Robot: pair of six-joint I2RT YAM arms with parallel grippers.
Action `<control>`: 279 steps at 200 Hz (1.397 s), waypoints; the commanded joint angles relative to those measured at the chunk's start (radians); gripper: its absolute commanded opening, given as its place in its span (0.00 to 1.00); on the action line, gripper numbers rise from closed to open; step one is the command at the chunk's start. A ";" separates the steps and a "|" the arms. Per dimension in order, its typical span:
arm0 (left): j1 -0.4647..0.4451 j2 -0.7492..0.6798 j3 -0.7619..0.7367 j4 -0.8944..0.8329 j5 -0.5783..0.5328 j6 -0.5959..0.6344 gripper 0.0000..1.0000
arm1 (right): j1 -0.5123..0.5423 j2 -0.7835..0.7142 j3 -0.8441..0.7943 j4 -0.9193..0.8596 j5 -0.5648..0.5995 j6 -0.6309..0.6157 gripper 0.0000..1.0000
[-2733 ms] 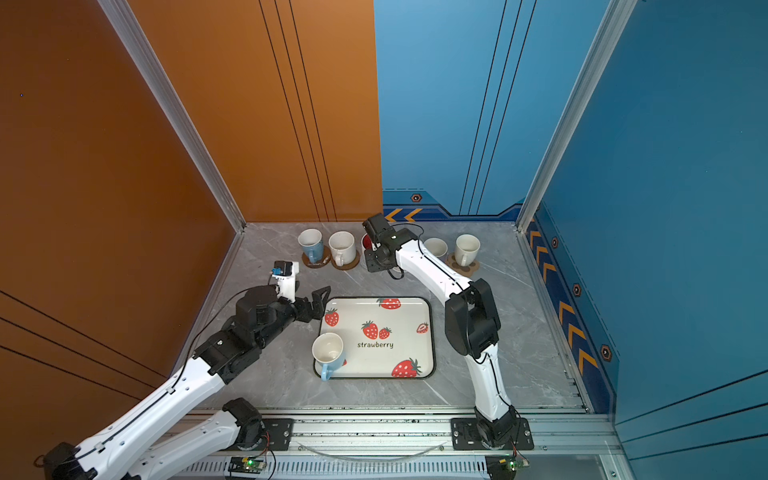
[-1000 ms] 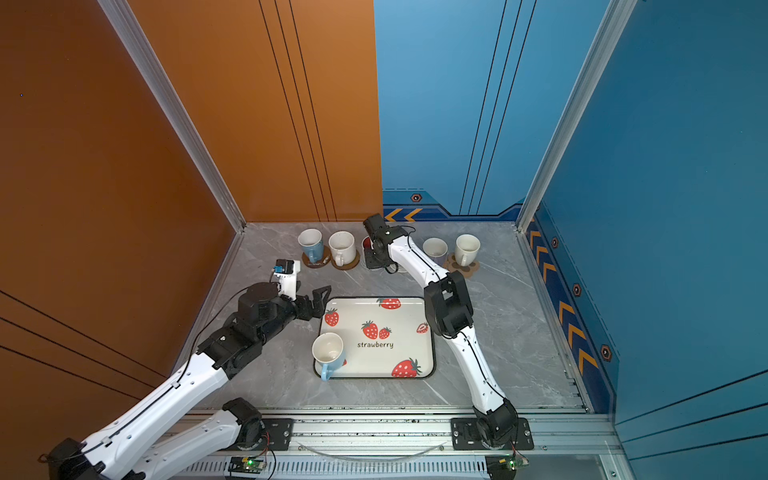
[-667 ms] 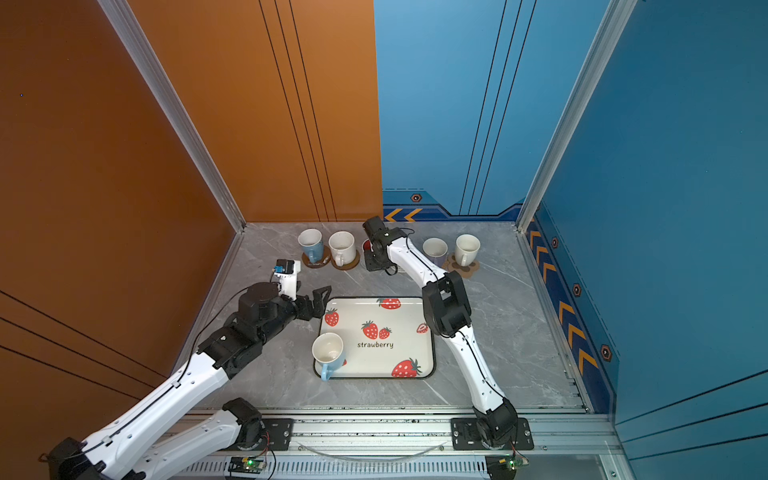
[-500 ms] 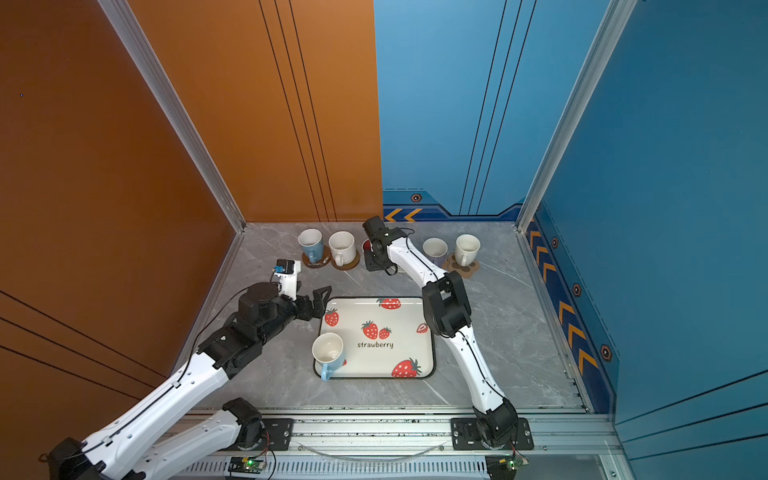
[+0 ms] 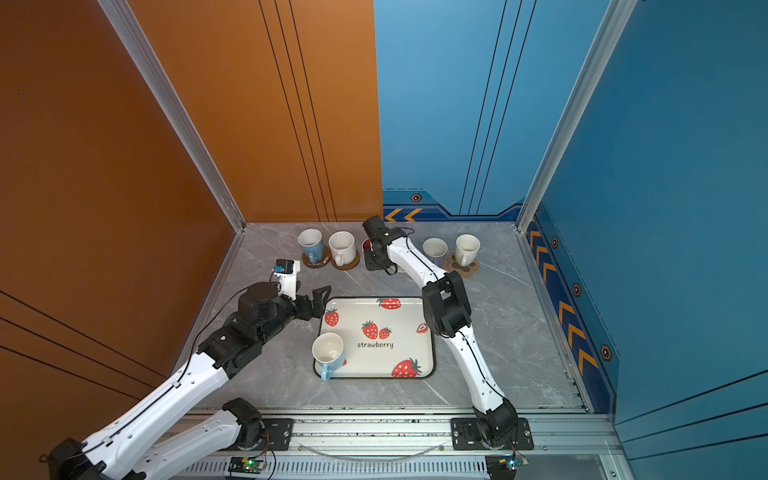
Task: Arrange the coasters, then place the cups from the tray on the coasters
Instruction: 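Lower the red-inside mug onto the blue woven coaster beside the speckled mug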
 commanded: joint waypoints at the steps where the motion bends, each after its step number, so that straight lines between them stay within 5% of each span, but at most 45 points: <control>1: 0.011 -0.004 -0.015 0.023 0.019 -0.007 0.98 | 0.004 0.008 0.046 0.019 0.021 -0.011 0.00; 92: 0.015 -0.004 -0.015 0.023 0.023 -0.007 0.98 | 0.005 0.021 0.046 0.017 0.025 -0.011 0.02; 143: 0.015 -0.004 -0.014 0.024 0.028 -0.009 0.98 | 0.007 0.017 0.046 0.014 0.023 -0.012 0.15; 229: 0.018 -0.014 -0.013 0.016 0.031 -0.010 0.98 | 0.013 0.006 0.044 0.001 0.020 -0.011 0.40; 254: 0.018 -0.026 -0.016 0.011 0.029 -0.012 0.98 | 0.015 -0.009 0.035 -0.010 0.026 -0.012 0.59; 279: 0.020 -0.033 -0.022 0.011 0.020 -0.012 0.98 | 0.021 -0.049 -0.010 -0.001 0.047 -0.019 0.68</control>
